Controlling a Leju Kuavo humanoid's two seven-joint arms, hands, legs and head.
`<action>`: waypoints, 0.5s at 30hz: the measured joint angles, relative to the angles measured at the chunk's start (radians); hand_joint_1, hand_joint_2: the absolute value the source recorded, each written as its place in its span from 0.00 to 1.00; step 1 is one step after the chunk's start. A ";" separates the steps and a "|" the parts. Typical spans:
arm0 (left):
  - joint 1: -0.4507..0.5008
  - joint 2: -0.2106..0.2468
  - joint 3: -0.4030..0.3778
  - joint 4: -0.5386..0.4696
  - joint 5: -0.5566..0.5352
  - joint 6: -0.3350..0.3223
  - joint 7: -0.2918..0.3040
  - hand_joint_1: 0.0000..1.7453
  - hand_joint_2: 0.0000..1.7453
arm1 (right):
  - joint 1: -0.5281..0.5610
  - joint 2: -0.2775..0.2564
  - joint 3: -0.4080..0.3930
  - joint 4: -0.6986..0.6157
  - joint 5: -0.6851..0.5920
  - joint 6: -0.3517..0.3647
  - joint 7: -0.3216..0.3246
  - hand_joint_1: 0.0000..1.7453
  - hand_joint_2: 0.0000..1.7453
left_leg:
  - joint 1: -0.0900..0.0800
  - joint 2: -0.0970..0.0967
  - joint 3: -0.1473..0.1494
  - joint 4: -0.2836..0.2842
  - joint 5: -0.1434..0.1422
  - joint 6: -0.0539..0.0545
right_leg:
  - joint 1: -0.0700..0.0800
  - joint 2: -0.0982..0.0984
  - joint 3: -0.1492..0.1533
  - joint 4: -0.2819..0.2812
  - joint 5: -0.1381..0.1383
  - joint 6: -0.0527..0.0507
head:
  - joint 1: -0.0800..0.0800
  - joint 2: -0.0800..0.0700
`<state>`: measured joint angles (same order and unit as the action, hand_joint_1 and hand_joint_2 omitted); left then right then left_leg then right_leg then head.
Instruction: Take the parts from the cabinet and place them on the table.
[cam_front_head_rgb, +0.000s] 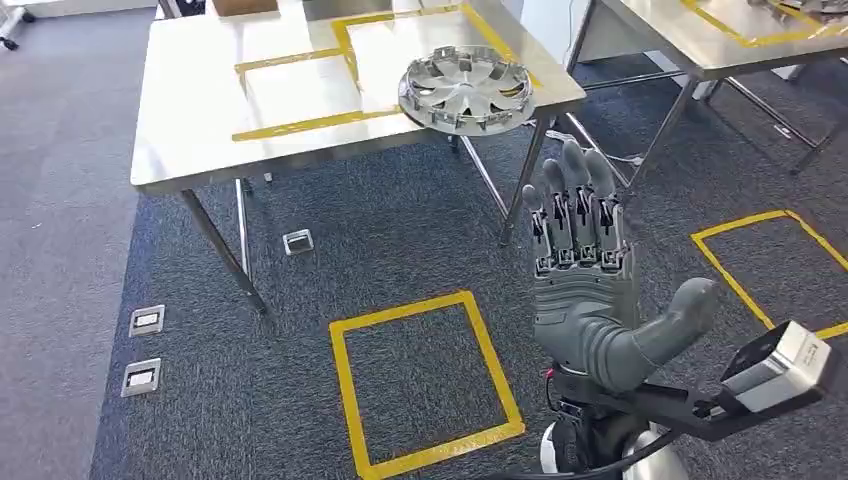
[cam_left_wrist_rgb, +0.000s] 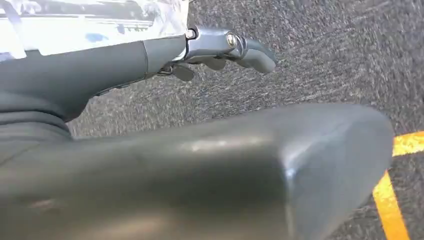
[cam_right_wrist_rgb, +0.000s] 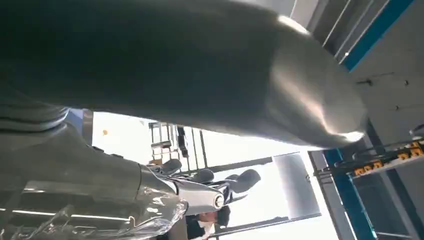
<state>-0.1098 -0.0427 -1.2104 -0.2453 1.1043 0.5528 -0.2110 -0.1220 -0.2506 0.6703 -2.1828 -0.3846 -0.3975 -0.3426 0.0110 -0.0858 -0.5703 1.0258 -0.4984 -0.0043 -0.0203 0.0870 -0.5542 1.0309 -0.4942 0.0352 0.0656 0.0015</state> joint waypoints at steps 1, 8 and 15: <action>-0.001 0.000 0.000 0.000 0.000 0.000 0.000 0.00 0.00 | 0.004 0.000 -0.003 -0.001 0.008 -0.008 0.007 0.00 0.00 | 0.003 -0.009 -0.010 0.000 0.006 -0.008 | 0.003 -0.012 -0.001 -0.006 -0.007 -0.007 | 0.000 0.000; -0.001 0.001 0.001 0.000 0.006 -0.007 0.018 0.00 0.00 | 0.007 -0.020 -0.014 0.096 0.410 -0.201 0.479 0.00 0.00 | 0.004 0.066 -0.110 0.202 -0.106 -0.037 | 0.007 -0.103 -0.003 -0.019 0.003 -0.047 | -0.014 0.000; -0.003 0.001 -0.001 0.000 -0.020 -0.013 0.048 0.00 0.00 | 0.015 -0.023 0.002 0.498 0.398 -0.217 0.577 0.00 0.00 | -0.021 0.155 0.005 -0.010 -0.006 -0.009 | 0.021 -0.201 -0.003 -0.018 -0.002 -0.038 | -0.016 0.000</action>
<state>-0.1125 -0.0416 -1.2112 -0.2453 1.0842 0.5394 -0.1633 -0.1074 -0.2735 0.6726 -1.6848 0.0137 -0.6146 0.2345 -0.0098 0.0692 -0.5658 1.0161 -0.5042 -0.0132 0.0007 -0.1135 -0.5575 1.0128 -0.4959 -0.0033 0.0492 0.0015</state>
